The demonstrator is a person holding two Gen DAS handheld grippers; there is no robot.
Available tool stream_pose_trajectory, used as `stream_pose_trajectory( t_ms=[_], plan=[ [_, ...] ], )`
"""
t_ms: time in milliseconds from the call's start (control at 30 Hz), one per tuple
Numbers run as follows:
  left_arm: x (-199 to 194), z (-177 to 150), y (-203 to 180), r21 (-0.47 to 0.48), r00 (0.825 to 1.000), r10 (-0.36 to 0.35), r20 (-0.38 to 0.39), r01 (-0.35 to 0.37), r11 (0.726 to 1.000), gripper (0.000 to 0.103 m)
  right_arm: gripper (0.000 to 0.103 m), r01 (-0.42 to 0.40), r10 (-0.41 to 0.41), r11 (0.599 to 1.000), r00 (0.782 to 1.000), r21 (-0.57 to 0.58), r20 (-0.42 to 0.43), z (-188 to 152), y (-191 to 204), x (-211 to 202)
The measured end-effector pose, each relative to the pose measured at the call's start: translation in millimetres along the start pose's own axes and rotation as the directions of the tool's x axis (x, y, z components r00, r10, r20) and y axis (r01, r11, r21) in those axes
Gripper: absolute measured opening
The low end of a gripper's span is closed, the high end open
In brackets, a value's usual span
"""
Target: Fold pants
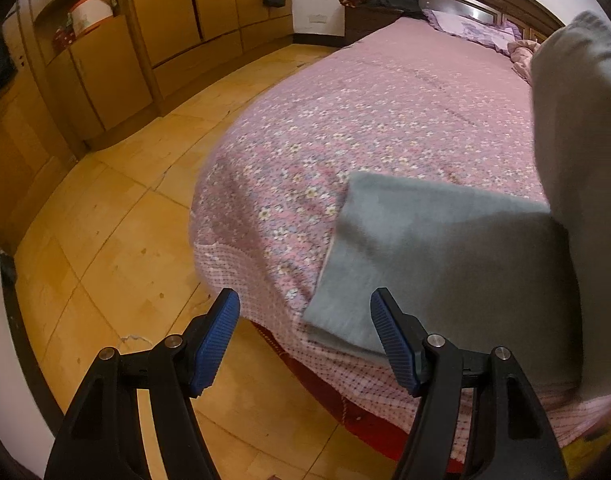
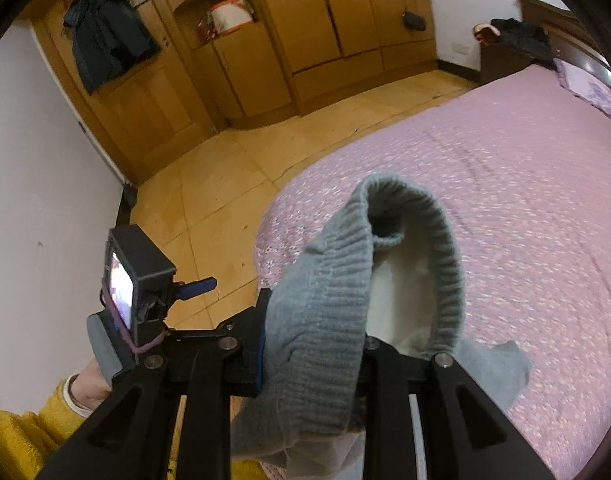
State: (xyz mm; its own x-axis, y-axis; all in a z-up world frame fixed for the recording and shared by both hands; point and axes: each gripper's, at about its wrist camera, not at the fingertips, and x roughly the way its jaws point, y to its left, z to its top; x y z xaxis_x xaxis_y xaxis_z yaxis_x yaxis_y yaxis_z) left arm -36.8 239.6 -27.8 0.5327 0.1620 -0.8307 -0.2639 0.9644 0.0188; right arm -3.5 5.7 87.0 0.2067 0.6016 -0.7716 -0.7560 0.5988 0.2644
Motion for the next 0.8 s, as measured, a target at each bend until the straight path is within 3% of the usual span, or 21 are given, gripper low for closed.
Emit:
stream_pose_trajectory(
  t_ms=[233, 467, 633, 800],
  plan=[
    [8, -6, 17, -0.043, 1.000, -0.002, -0.017, 0.001, 0.999, 0.063, 0.025, -0.014, 0.012, 0.999, 0.998, -0.030, -0.064, -4, 6, 48],
    [15, -10, 25, -0.075, 0.999, -0.006, -0.034, 0.004, 0.997, 0.063, 0.025, -0.054, 0.054, 0.999, 0.997, -0.006, -0.062, 8, 15, 80],
    [14, -13, 30, -0.091, 0.999, -0.020, -0.031, 0.017, 0.996, 0.063, 0.026, -0.054, 0.056, 0.998, 0.996, 0.036, -0.067, 6, 8, 80],
    [7, -11, 30, -0.090, 0.998, -0.058, -0.004, 0.058, 0.994, 0.063, 0.033, 0.000, 0.009, 0.995, 0.996, 0.102, -0.089, -9, -20, 68]
  ],
)
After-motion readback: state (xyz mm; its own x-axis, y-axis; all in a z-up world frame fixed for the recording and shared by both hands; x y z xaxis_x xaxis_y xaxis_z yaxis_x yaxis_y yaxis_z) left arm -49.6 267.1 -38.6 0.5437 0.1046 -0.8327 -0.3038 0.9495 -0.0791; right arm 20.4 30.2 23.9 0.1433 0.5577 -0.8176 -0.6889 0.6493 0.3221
